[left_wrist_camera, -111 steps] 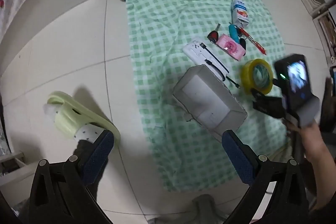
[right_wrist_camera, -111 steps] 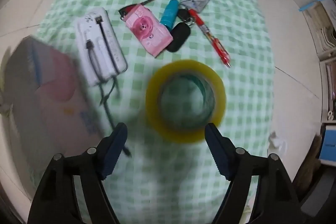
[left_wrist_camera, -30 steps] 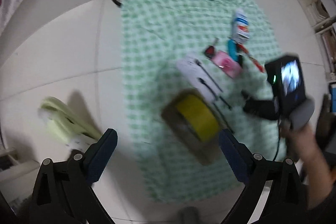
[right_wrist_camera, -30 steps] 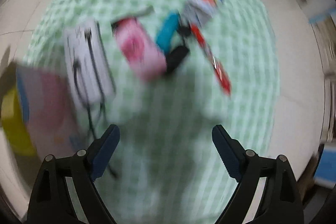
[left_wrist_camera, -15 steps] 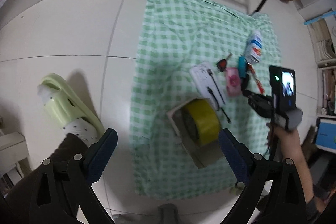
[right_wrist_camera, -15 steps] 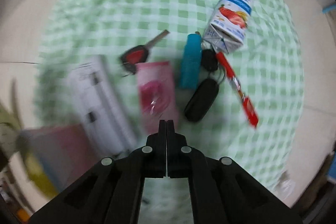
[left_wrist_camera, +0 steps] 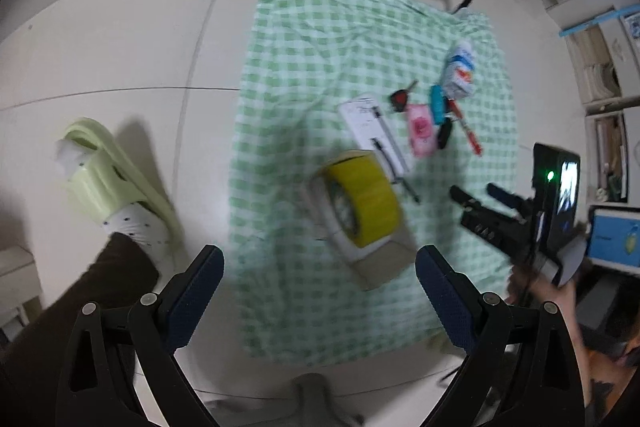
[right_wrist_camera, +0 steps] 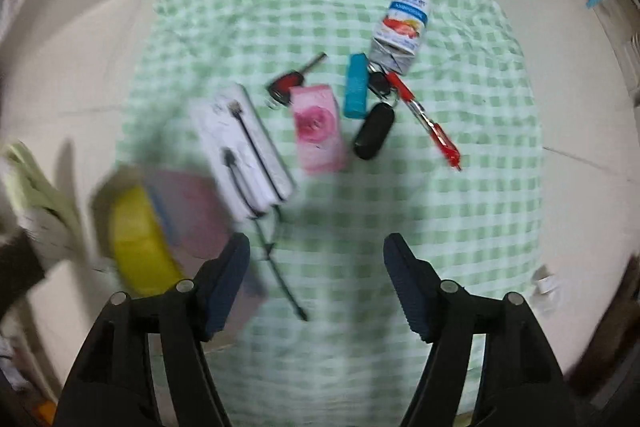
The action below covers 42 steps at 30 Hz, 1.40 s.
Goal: Organize rigid objects
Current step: 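Grasp the pink small box with the right gripper, then place the pink box into the cardboard box beside the tape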
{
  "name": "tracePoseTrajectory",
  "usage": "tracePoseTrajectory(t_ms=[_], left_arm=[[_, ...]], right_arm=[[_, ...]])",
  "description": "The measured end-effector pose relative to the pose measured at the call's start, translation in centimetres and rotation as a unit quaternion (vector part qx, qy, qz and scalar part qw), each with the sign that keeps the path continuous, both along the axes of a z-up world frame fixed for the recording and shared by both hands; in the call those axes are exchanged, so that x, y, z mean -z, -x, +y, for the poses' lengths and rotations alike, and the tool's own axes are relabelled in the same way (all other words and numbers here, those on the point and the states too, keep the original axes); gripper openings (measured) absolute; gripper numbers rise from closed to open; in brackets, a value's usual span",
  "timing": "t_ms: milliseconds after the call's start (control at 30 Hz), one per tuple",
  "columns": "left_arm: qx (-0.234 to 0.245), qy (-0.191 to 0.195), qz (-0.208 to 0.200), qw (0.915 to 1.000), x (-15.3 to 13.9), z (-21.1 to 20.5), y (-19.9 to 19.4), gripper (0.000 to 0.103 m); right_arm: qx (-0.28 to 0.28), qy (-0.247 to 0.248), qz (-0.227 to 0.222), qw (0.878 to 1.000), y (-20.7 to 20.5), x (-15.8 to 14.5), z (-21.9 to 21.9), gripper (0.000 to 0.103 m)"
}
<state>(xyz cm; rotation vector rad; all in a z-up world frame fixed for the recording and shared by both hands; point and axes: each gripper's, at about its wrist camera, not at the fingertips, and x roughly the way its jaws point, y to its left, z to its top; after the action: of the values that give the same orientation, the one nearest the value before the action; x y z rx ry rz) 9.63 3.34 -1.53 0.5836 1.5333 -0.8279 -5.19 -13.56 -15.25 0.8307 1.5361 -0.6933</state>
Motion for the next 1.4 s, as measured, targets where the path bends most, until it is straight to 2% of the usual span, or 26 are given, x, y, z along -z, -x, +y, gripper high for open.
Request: tracePoseTrajectory(t_ms=[67, 167, 267, 367, 467, 567, 700, 800, 833, 900, 1033, 1067, 1100, 1133, 1167, 1200, 1233, 1333, 1400], left_arm=[[-0.002, -0.006, -0.005, 1.0, 0.1, 0.2, -0.5, 0.097], [-0.019, -0.012, 0.011, 0.9997, 0.3, 0.6, -1.1, 0.097], [-0.023, -0.017, 0.019, 0.9994, 0.7, 0.0, -1.5, 0.097], [-0.021, -0.017, 0.023, 0.9994, 0.6, -0.4, -1.6, 0.097], [-0.028, -0.007, 0.036, 0.9989, 0.7, -0.4, -1.6, 0.097], [-0.02, -0.018, 0.031, 0.9992, 1.1, -1.1, -1.3, 0.097], [-0.02, -0.018, 0.033, 0.9991, 0.8, -1.8, -0.9, 0.097], [-0.022, -0.003, 0.034, 0.9992, 0.4, -2.2, -0.5, 0.097], [-0.023, 0.003, 0.036, 0.9991, 0.3, -2.3, -0.4, 0.097], [-0.023, 0.02, 0.048, 0.9984, 0.0, -2.6, -0.1, 0.097], [-0.013, 0.052, 0.061, 0.9967, -0.4, -3.0, 0.7, 0.097], [-0.01, 0.063, 0.074, 0.9952, -0.4, -3.0, 1.0, 0.095], [-0.009, 0.076, 0.092, 0.9928, -0.3, -2.8, 1.2, 0.092], [-0.008, 0.086, 0.111, 0.9901, -0.1, -2.7, 1.4, 0.081], [-0.005, 0.09, 0.122, 0.9884, 0.1, -2.5, 1.6, 0.051], [0.001, 0.088, 0.124, 0.9884, 0.3, -2.3, 1.8, 0.03], [0.006, 0.087, 0.125, 0.9883, 0.5, -2.2, 1.6, 0.017], [0.035, 0.076, 0.101, 0.9913, 1.3, -2.2, 2.2, 0.013], [0.029, 0.053, 0.079, 0.9951, 2.5, -1.9, 2.1, 0.013]], right_arm=[[0.002, -0.013, 0.002, 1.0, 0.2, 1.4, -0.7, 0.07], [0.007, -0.018, 0.004, 1.0, -0.4, 3.5, -2.0, 0.067], [0.005, -0.023, 0.012, 1.0, -1.9, 6.2, -3.7, 0.058], [0.005, -0.025, 0.032, 0.999, -3.4, 8.7, -5.2, 0.058], [0.009, -0.043, 0.048, 0.998, -4.4, 11.4, -6.2, 0.062], [-0.004, -0.073, 0.059, 0.996, -4.5, 13.1, -5.6, 0.041], [0.025, -0.063, 0.015, 0.998, -2.8, 10.3, -4.7, 0.034], [0.046, -0.055, -0.073, 0.995, -1.3, 4.7, -3.1, 0.034], [0.05, -0.069, -0.126, 0.988, -0.8, 2.7, -2.2, 0.034], [0.059, -0.111, -0.223, 0.967, -0.7, -0.6, -0.4, 0.034], [0.029, -0.125, -0.276, 0.953, -1.4, -5.3, 3.6, 0.035], [0.026, -0.13, -0.29, 0.948, -1.7, -6.3, 4.4, 0.035], [0.024, -0.133, -0.304, 0.943, -1.8, -7.2, 5.2, 0.035], [0.018, -0.134, -0.319, 0.938, -2.0, -8.2, 5.8, 0.035], [0.011, -0.128, -0.331, 0.935, -2.1, -9.5, 6.5, 0.035], [0.008, -0.124, -0.335, 0.934, -2.6, -9.8, 6.6, 0.035], [0.009, -0.121, -0.342, 0.932, -2.6, -10.4, 7.1, 0.035], [0.023, -0.12, -0.329, 0.936, -2.1, -10.4, 7.8, 0.039], [0.049, -0.129, -0.307, 0.942, -1.2, -9.5, 7.6, 0.057]])
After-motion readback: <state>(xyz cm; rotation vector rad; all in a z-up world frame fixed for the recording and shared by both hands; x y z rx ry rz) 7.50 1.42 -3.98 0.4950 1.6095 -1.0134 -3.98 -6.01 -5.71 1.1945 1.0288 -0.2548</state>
